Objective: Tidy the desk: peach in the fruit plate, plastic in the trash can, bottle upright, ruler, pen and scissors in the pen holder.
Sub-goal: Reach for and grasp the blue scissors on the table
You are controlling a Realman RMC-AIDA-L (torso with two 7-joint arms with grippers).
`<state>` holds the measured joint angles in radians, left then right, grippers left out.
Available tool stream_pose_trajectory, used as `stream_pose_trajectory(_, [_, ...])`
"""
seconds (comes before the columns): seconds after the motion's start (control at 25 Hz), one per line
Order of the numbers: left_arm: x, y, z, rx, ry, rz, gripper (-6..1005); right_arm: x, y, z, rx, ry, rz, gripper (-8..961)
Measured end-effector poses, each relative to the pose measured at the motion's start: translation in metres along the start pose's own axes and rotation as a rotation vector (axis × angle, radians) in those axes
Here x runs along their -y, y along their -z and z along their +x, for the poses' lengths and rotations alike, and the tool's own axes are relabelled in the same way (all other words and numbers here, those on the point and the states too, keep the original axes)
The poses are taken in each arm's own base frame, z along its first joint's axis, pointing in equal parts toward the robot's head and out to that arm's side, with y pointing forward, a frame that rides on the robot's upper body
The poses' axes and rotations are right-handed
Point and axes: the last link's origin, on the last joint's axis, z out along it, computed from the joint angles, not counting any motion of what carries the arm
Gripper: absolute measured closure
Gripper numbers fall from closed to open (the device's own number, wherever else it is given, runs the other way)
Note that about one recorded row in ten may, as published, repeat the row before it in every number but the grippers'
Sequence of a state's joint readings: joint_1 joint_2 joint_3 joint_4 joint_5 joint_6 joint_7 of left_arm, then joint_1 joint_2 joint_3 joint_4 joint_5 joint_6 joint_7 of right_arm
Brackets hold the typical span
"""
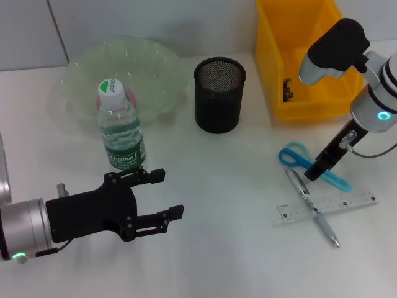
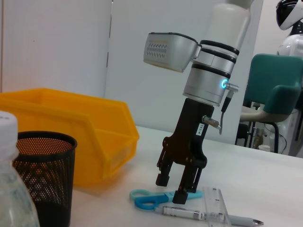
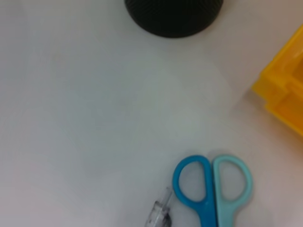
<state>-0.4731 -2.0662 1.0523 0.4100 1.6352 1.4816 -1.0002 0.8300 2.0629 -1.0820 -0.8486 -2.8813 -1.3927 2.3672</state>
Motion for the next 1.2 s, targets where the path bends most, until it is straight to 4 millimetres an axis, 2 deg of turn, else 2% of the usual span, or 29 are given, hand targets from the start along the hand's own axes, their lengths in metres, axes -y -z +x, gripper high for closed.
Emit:
stream_pose_trajectory(0.36, [0.0002,-0.0002,0.0003,0.000,-0.001,0.000,206,-0.0016,-0.0034,0.0007,0.002,-0.002,-0.003,286])
stream_pose_trajectory(0.6, [0.0000,-0.0002,0.0001,0.000,0.000,-0.001,206,-0.0030,-0.0044,0.0008,0.002,-0.002,-0.006,468])
stream_pose_trajectory(0.84, [-0.0001,-0.0002,-0.0001,0.000,0.001,-0.001,206,-0.0036,-0.0055,0.0021,0.000,-0.004,-0.009,550])
stream_pose_trajectory(1.2, [-0.0001,-0.0003,-0.0001,0.000,0.001,-0.001,206,-0.0029,-0.0062,0.0032,0.001,-0.007,-0.007,572])
